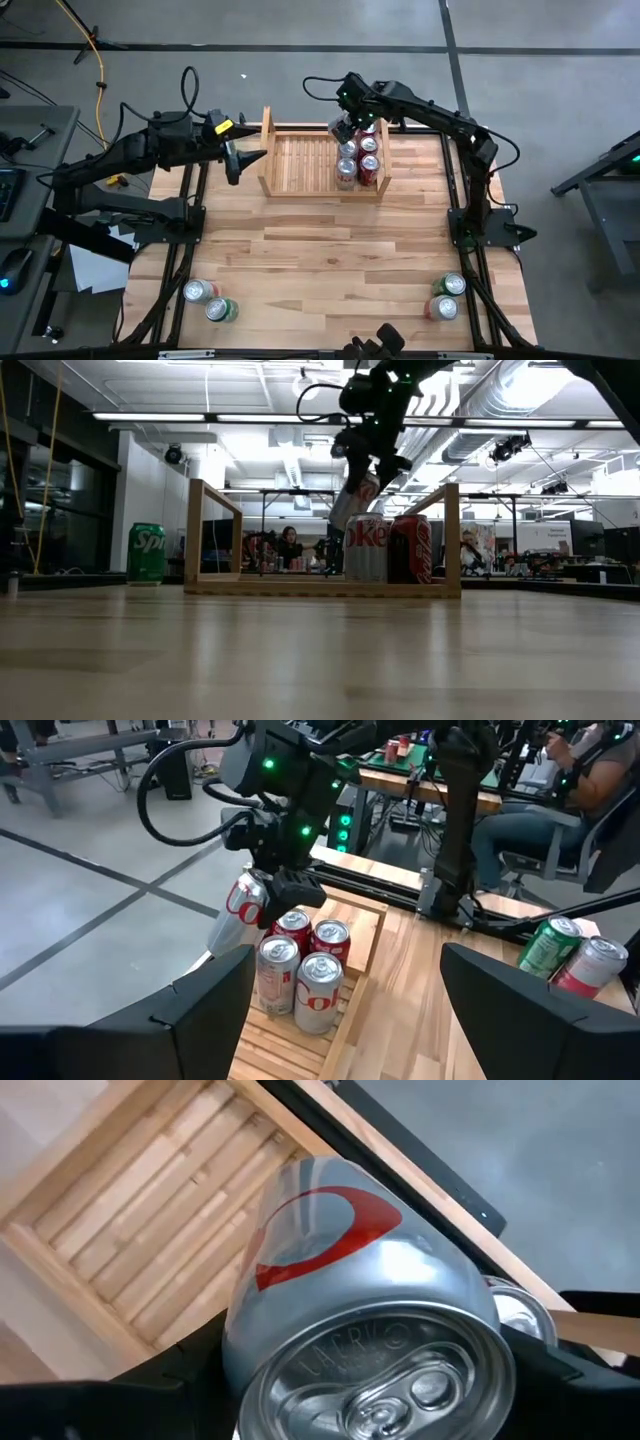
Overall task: Place canned beverage on shelf
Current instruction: Put the red-silver soda can aligned with the other red-silver soda can on the shelf
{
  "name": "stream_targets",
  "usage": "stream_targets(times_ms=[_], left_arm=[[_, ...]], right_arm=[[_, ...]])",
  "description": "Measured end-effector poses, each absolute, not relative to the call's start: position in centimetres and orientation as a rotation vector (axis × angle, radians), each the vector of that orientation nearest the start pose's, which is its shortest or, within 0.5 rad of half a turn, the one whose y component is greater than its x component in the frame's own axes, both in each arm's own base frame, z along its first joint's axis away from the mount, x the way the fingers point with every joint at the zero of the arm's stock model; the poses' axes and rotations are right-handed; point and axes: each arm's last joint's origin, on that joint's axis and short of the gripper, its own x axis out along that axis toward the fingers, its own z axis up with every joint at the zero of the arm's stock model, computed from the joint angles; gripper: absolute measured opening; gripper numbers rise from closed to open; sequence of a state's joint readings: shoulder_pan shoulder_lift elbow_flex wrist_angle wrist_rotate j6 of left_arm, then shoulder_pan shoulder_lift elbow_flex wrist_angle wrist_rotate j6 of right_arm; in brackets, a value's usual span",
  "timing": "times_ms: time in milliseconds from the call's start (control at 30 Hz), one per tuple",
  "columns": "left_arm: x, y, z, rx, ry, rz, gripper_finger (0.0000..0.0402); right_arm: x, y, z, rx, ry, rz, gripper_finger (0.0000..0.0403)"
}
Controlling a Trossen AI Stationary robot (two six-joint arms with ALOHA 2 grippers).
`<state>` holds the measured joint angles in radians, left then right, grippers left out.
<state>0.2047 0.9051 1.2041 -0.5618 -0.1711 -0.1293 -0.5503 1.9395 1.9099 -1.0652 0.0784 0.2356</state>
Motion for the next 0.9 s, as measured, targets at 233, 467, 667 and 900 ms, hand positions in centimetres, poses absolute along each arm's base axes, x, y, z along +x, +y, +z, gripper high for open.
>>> stream_targets(times_ms=[233,467,667,900], left_arm=[[16.9,4.0,41.2,-0.136,0.262,0.391,0.0308],[17.1,4.1,41.1,-0.153,0.267,0.394,0.0308],[17.1,4.1,41.1,-0.166,0.264,0.396,0.0308],[17.1,4.0,41.1,-0.166,0.265,0.396,0.0308]], right_arm=[[35.0,-22.1,30.2,0.443,1.055,-0.751,0.0283],[35.3,-23.4,28.1,0.473,1.102,-0.788,0.0283],[35.6,-23.8,27.1,0.483,1.122,-0.792,0.0283],[35.9,-23.9,26.2,0.49,1.143,-0.788,0.0283]])
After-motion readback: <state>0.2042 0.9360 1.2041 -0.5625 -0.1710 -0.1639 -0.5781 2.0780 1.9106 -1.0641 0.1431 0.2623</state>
